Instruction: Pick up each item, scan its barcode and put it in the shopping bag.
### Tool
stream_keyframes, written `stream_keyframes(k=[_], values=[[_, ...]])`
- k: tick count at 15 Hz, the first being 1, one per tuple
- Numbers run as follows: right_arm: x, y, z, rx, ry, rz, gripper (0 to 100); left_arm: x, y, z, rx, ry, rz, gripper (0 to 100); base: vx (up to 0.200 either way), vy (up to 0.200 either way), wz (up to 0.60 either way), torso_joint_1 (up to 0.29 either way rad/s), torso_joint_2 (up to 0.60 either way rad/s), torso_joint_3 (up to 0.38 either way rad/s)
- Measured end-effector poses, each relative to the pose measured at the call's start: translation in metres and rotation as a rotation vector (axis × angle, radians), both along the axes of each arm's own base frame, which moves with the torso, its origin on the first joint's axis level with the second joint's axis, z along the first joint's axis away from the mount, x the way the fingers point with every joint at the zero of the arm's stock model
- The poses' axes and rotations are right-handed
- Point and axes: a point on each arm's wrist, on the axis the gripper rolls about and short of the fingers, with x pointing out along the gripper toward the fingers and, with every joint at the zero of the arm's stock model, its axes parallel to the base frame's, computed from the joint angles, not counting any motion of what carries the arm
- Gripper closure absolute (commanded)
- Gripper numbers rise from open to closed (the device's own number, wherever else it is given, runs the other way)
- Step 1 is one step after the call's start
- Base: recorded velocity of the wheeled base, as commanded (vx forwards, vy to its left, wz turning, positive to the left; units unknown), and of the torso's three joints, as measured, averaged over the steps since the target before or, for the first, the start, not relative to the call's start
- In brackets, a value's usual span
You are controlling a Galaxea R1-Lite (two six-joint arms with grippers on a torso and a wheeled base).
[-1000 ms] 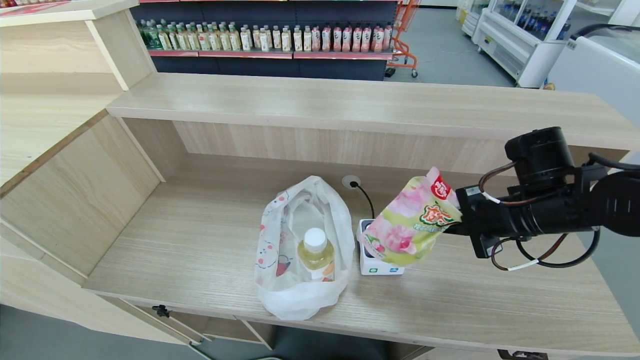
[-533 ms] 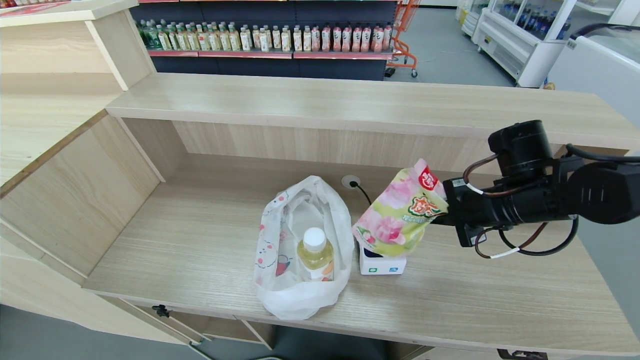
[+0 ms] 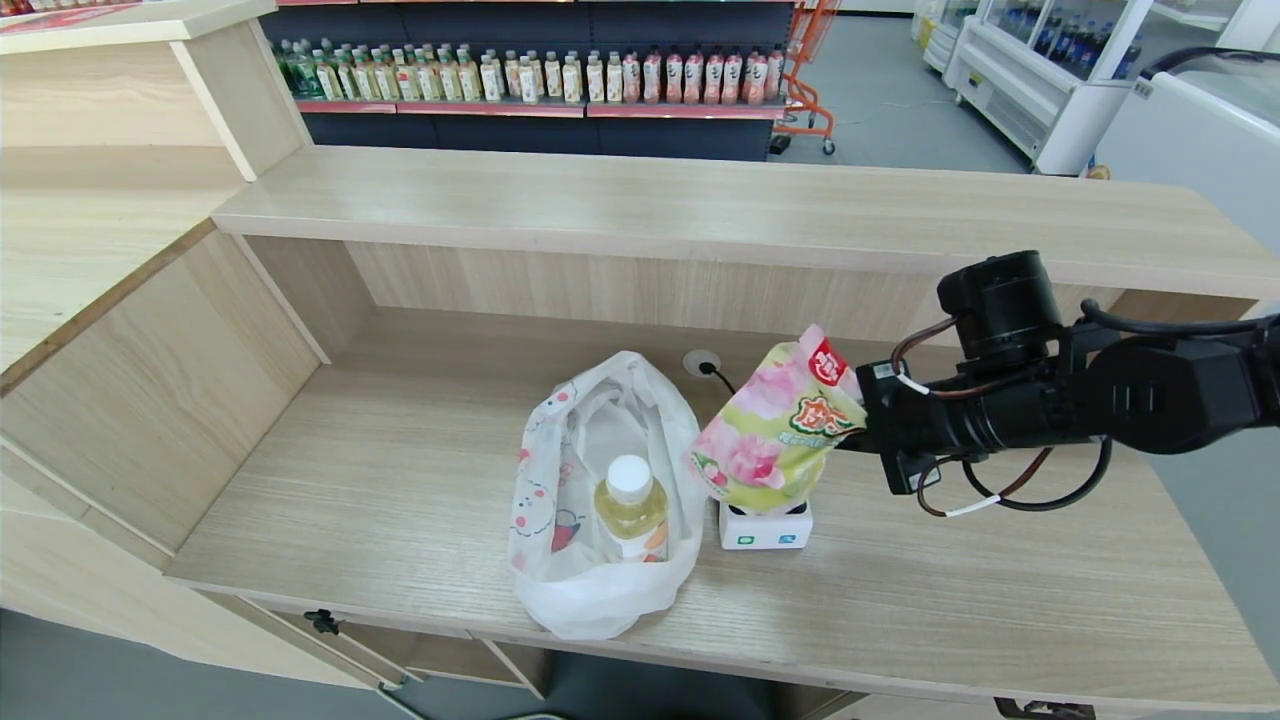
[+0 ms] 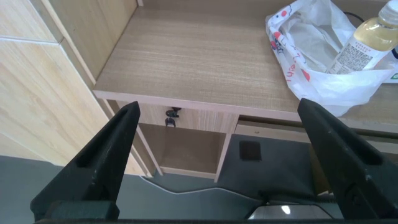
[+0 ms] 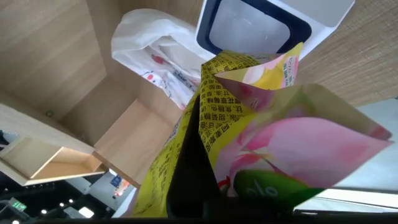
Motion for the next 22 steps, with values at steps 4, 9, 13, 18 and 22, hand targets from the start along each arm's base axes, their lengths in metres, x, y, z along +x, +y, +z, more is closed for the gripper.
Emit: stream_keyframes(k=[4, 9, 13, 18, 22], values=[[0.0019, 0.0040, -0.0045, -0.002, 0.007, 0.008, 100, 0.0000, 0.0000, 0.0000, 0.000, 0.000, 0.000, 0, 0.000, 0.000, 0.00, 0.000, 0.00, 0.000], [0.0025, 0.0079, -0.0071, 0.008, 0.019, 0.006, 100, 0.0000, 0.0000, 0.0000, 0.000, 0.000, 0.000, 0, 0.000, 0.000, 0.00, 0.000, 0.00, 0.000], [0.0039, 0.0086, -0.0070, 0.011, 0.008, 0.007, 100, 0.0000, 0.0000, 0.0000, 0.000, 0.000, 0.000, 0, 0.000, 0.000, 0.00, 0.000, 0.00, 0.000], [0.0045, 0.0088, -0.0098, 0.010, 0.016, 0.006, 100, 0.0000, 0.0000, 0.0000, -0.001, 0.000, 0.000, 0, 0.000, 0.000, 0.00, 0.000, 0.00, 0.000], [0.0075, 0.0102, -0.0081, 0.019, -0.015, 0.008, 100, 0.0000, 0.0000, 0.0000, 0.000, 0.000, 0.000, 0, 0.000, 0.000, 0.00, 0.000, 0.00, 0.000]])
